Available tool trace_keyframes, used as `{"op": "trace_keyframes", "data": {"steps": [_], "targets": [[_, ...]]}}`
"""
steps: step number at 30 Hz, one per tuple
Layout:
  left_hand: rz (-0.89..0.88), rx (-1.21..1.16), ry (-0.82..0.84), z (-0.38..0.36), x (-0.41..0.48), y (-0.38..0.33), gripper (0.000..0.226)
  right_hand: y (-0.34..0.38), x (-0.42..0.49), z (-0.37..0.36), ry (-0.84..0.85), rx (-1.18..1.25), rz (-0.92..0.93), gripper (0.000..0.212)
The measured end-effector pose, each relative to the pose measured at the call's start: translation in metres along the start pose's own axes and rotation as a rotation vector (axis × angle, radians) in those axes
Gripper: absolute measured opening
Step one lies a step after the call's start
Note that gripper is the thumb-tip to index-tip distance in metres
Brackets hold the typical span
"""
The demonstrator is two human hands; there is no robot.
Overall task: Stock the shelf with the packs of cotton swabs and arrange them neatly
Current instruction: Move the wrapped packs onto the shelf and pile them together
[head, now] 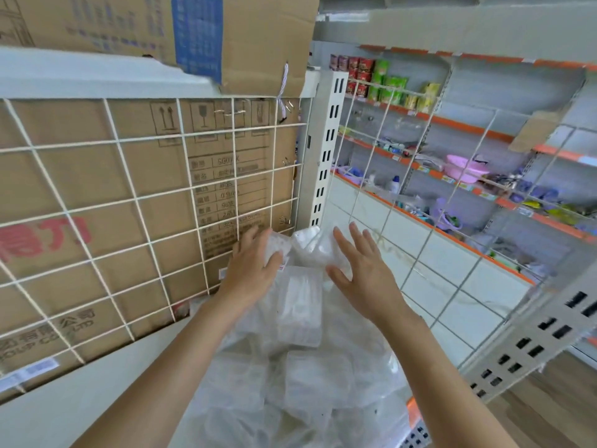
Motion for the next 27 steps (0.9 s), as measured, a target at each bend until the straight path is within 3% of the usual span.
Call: {"op": "trace_keyframes", "data": {"steps": [4, 9, 16, 20, 27], "targets": [[-0.063, -0.027, 0.016, 0.007, -0.011, -0.001, 0.053, 0.003, -0.011, 0.004, -0.007, 0.021, 0.012, 0.062], [-0.137, -0.042, -0.038, 0.029, -0.036, 0.000, 0.081, 0.007, -0.039, 0.021, -0.065, 0.045, 0.002, 0.059], [-0.132, -0.106, -0.092, 0.061, -0.099, 0.013, 0.053, 0.017, -0.090, 0.049, -0.187, 0.103, 0.040, 0.053], [-0.112, -0.043, -0.151, 0.082, -0.152, 0.031, 0.061, 0.027, -0.128, 0.055, -0.187, 0.119, 0.076, 0.047], [0.022, 0.162, -0.222, 0.100, -0.268, 0.087, 0.062, 0.052, -0.208, 0.039, -0.187, 0.226, 0.083, 0.057]]}}
Point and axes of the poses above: each hand's wrist, its own x-axis towards the middle knuckle, its own z-axis out of the back of the hand, y = z × x, the point moved 10 cm from there along x, towards the middle knuckle, and after that the axes turned 12 degrees about z, right-handed, at the moved point
